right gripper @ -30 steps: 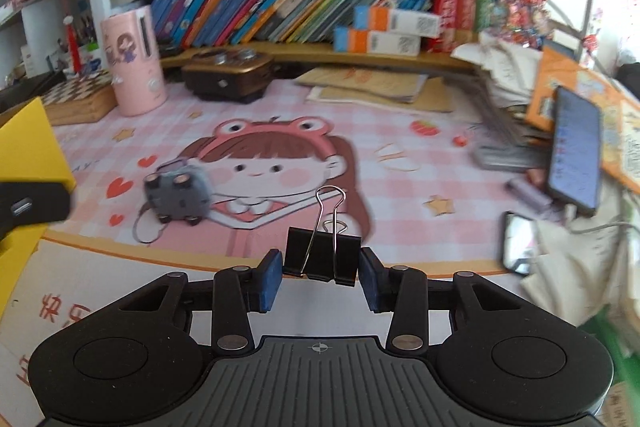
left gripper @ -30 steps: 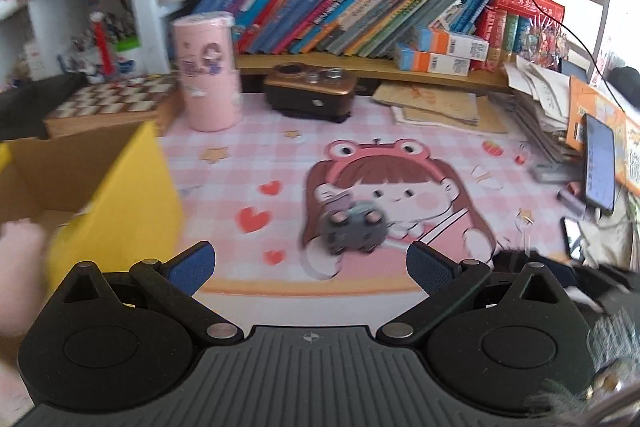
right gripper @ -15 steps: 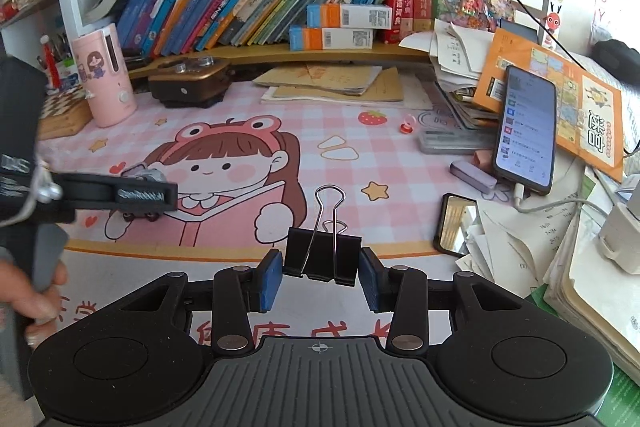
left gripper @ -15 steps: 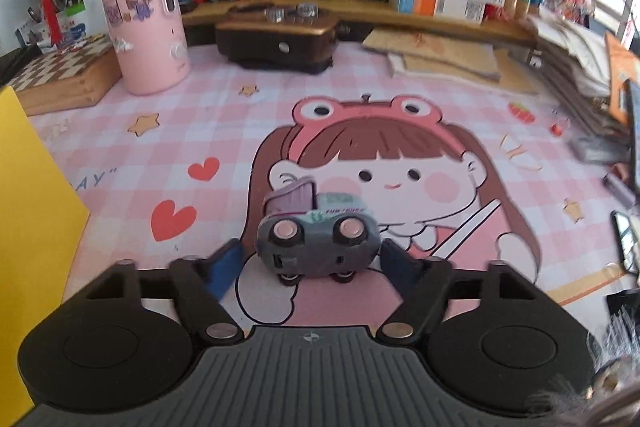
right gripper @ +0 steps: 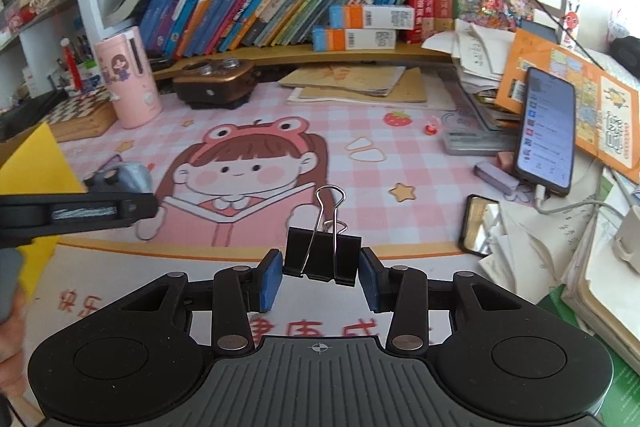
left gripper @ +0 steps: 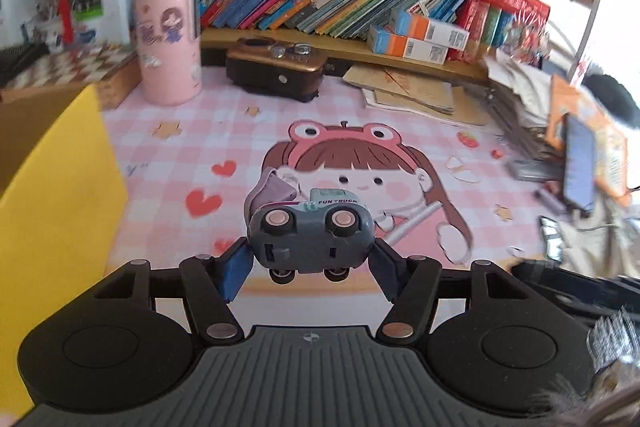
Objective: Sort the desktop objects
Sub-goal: 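Grasp the grey toy car with the left gripper while the right grasps the binder clip, then lift and carry the toy car and binder clip toward the yellow box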
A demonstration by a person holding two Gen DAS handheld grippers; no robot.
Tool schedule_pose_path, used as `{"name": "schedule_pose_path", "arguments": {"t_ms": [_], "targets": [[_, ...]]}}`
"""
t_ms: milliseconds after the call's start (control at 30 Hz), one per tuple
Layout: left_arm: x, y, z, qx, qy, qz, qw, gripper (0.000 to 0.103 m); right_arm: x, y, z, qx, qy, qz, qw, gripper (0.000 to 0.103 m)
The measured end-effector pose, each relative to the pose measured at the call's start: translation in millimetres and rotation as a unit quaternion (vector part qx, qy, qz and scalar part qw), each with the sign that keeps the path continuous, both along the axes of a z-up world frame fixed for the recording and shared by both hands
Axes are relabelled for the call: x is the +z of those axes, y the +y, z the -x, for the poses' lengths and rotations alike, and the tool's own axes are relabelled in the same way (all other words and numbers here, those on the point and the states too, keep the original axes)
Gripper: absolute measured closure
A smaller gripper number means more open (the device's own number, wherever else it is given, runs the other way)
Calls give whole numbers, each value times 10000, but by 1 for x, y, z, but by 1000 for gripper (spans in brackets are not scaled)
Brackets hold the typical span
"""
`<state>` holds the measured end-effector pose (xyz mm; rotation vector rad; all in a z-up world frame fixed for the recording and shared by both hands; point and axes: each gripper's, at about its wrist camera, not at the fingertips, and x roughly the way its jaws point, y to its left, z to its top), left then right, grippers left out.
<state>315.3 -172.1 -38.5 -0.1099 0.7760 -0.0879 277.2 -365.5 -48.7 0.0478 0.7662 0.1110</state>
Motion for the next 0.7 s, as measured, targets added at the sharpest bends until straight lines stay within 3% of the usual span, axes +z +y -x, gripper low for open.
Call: {"name": "schedule_pose_path", "arguments": {"t_ms": [133, 267, 700], "targets": [[12, 22, 31, 181, 129, 437, 9988, 42, 8, 4, 5, 99, 62, -118, 9999, 62], [20, 38, 63, 316, 110, 631, 9974, 42, 16, 10, 14, 214, 99, -166, 9996, 62], [28, 74, 134, 397, -78, 582, 9975, 42, 36, 63, 72, 682, 115, -116, 9975, 62]]}}
